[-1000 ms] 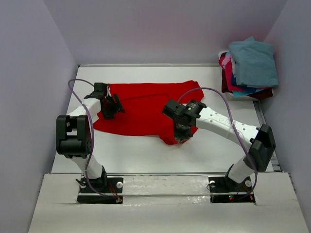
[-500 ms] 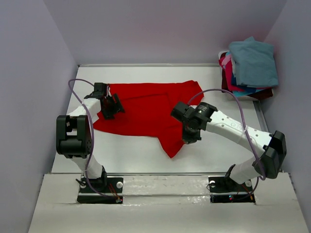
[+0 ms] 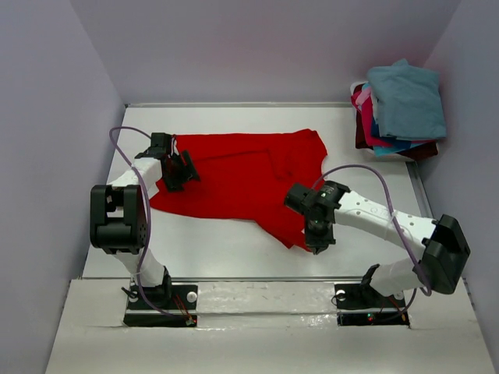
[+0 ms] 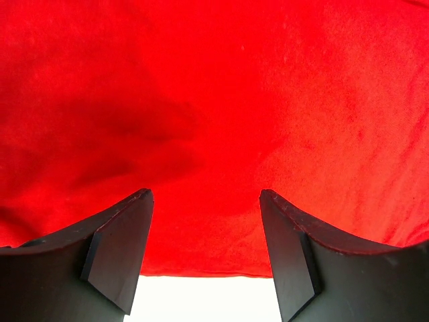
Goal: Fold and stack the t-shirts
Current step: Fold the tshirt
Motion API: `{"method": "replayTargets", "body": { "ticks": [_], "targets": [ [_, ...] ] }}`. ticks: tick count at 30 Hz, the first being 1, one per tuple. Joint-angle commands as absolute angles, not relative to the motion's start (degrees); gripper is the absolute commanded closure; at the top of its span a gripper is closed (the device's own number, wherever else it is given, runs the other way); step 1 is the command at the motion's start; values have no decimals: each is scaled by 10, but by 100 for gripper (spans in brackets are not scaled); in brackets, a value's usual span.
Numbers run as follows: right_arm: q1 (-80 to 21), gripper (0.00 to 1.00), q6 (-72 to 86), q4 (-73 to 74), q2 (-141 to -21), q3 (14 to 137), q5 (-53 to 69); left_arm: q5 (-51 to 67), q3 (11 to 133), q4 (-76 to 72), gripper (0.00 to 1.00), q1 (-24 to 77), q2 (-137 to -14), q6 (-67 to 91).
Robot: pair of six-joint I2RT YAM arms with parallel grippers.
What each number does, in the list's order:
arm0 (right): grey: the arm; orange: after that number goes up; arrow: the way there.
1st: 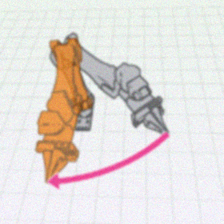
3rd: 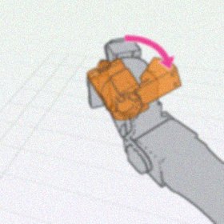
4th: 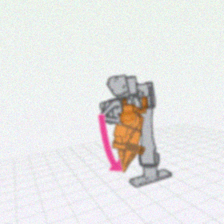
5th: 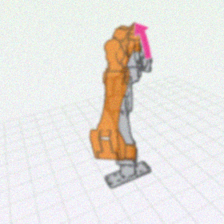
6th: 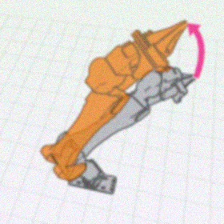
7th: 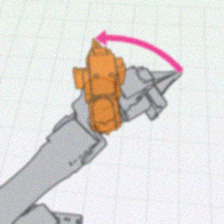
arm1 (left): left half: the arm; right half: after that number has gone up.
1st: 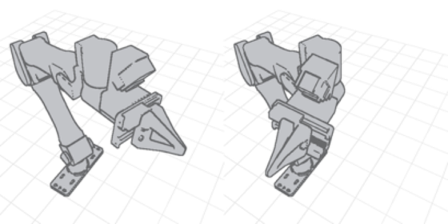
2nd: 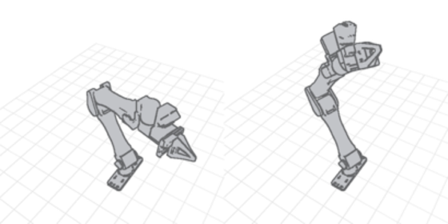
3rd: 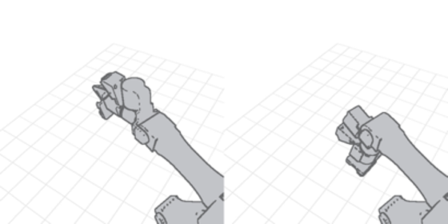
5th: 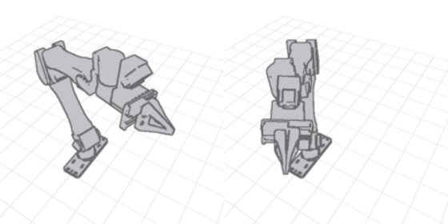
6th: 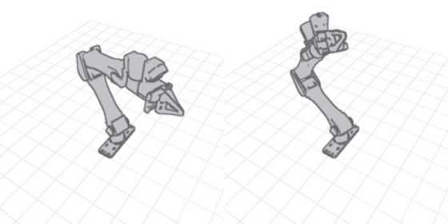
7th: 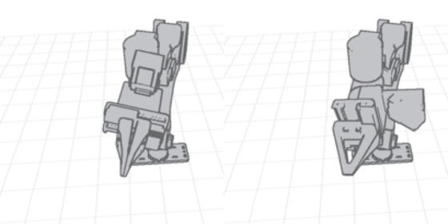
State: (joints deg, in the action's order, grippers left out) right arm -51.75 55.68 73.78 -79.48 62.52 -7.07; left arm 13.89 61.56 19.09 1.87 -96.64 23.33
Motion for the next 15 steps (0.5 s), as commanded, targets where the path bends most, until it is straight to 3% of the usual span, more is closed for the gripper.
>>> {"method": "replayTargets", "body": {
  "ticks": [1, 3, 5, 8, 11, 15],
  "targets": [
    [-519, 93, 534, 717, -806, 628, -57, 139, 635, 195, 24, 21, -963, 225],
    [-519, 88, 533, 720, -825, 648, -71, 140, 635, 194, 24, 21, -962, 226],
    [-519, 71, 533, 723, -849, 664, -97, 140, 636, 195, 24, 21, -962, 226],
    [-519, 58, 530, 724, -876, 706, -119, 138, 635, 196, 24, 21, -960, 226],
    [-519, 52, 510, 710, -897, 756, -104, 139, 634, 196, 24, 21, -961, 225],
    [-532, 57, 468, 684, -924, 792, -72, 139, 635, 197, 24, 21, -962, 222]
  ]
}}
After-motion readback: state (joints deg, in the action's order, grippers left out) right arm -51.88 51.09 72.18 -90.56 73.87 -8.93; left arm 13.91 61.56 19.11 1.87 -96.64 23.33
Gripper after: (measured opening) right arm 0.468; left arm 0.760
